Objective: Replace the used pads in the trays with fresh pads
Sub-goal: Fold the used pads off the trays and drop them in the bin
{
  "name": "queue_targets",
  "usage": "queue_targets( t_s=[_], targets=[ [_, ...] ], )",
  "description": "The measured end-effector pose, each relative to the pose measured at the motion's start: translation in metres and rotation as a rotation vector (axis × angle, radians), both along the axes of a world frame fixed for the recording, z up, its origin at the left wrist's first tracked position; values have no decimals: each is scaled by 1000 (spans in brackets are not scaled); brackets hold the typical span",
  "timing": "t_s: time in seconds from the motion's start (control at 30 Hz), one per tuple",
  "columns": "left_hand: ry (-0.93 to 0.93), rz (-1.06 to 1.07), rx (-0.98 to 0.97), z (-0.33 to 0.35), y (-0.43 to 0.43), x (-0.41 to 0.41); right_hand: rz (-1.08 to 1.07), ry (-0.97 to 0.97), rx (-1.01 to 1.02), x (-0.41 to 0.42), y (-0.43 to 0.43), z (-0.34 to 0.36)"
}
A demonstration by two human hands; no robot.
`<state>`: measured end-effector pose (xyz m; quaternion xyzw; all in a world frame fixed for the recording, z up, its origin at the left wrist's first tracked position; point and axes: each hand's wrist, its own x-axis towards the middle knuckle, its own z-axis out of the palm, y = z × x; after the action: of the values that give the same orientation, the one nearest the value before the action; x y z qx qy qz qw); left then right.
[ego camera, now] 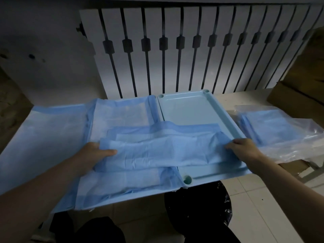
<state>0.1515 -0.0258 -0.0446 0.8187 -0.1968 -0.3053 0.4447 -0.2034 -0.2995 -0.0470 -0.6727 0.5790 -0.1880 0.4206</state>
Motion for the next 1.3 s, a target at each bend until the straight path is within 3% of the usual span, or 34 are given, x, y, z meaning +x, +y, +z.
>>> queue_targets(
  t_s=[0.17, 0.33, 0.4, 0.57, 0.83, 0.9, 1.0, 1.17, 1.3],
  targets=[
    [-73, 34, 66, 0, -4, 5, -80, -75, -147, 6, 1, -6],
    [-419, 50, -165, 9, -21, 1, -144, -45, -316, 19, -5, -7],
    [-462, 62, -128, 6, -31, 3, -140, 52, -337, 23, -7, -8],
    [-373, 131, 131, -13, -35, -3, -120, 191, -321, 29, -10, -18],
    [-729, 181, -12, -20, -38, -6, -167, 217, -414, 35, 0, -15],
    [-731, 157, 54, -20, -42, -6, -136, 296, -435, 37, -1, -17],
    [-757, 79, 311, -23, -44, -9, -67, 458, -485, 41, -4, -23],
    [-835, 58, 367, -22, -47, -11, -66, 492, -572, 42, -11, -28],
    [-886, -89, 642, -21, -50, -15, 27, 656, -584, 40, -10, -34]
  ],
)
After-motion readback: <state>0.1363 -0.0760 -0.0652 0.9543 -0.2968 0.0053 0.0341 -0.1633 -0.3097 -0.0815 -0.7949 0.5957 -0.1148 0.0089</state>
